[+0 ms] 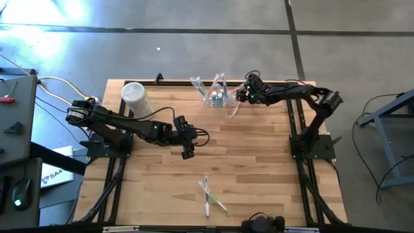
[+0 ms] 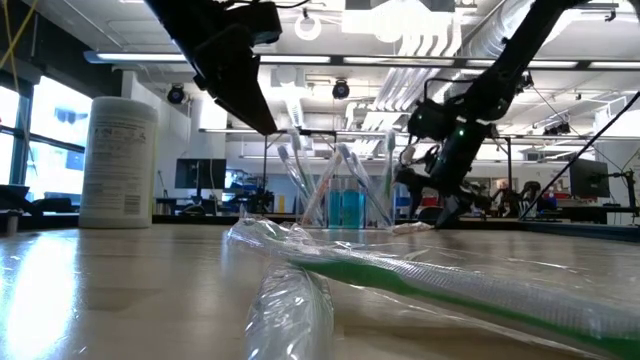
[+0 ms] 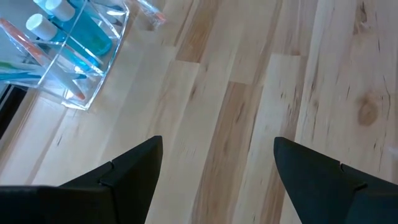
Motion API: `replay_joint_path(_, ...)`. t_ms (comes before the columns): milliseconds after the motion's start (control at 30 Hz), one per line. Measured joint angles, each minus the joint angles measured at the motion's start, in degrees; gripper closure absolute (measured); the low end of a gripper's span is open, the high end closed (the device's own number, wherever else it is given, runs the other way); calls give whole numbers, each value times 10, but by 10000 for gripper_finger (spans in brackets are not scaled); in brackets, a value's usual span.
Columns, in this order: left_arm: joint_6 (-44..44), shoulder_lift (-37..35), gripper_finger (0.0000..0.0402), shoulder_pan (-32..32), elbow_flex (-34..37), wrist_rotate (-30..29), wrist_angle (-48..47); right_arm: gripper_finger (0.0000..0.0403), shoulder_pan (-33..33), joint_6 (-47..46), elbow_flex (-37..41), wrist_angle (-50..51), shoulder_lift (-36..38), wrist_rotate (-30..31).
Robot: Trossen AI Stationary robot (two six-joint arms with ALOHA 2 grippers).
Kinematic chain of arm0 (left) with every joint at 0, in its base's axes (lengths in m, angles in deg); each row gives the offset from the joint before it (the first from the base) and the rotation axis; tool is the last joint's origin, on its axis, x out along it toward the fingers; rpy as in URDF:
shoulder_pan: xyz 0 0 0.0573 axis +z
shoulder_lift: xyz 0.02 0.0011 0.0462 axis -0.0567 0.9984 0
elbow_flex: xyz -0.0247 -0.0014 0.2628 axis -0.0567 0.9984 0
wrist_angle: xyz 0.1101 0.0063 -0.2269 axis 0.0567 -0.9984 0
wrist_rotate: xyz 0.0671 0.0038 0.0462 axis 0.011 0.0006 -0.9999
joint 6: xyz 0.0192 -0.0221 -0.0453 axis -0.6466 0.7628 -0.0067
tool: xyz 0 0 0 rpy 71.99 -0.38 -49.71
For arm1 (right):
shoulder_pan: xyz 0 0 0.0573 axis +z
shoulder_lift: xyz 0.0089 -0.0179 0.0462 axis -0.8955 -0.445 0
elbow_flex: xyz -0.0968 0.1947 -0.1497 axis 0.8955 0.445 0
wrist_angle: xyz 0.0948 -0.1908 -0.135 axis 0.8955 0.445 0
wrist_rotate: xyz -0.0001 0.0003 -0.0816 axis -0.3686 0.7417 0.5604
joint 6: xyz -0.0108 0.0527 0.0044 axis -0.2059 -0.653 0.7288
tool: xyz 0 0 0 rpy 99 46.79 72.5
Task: Pick & Place toothbrushing station
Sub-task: Put the orange toothbrush into the transparent organizer
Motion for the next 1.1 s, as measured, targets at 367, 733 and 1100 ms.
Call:
replay_joint_path(367,-1,0,98,0,0,9,3,193,-1,8,-77,115,-59,9)
replay_joint_path(733,-62,0,98,0,0,68,8,389,-6,80,-80,177,-62,16)
replay_joint_path(1100,-115,0,98,0,0,168,40,397,20,158,-78,233,-41,62)
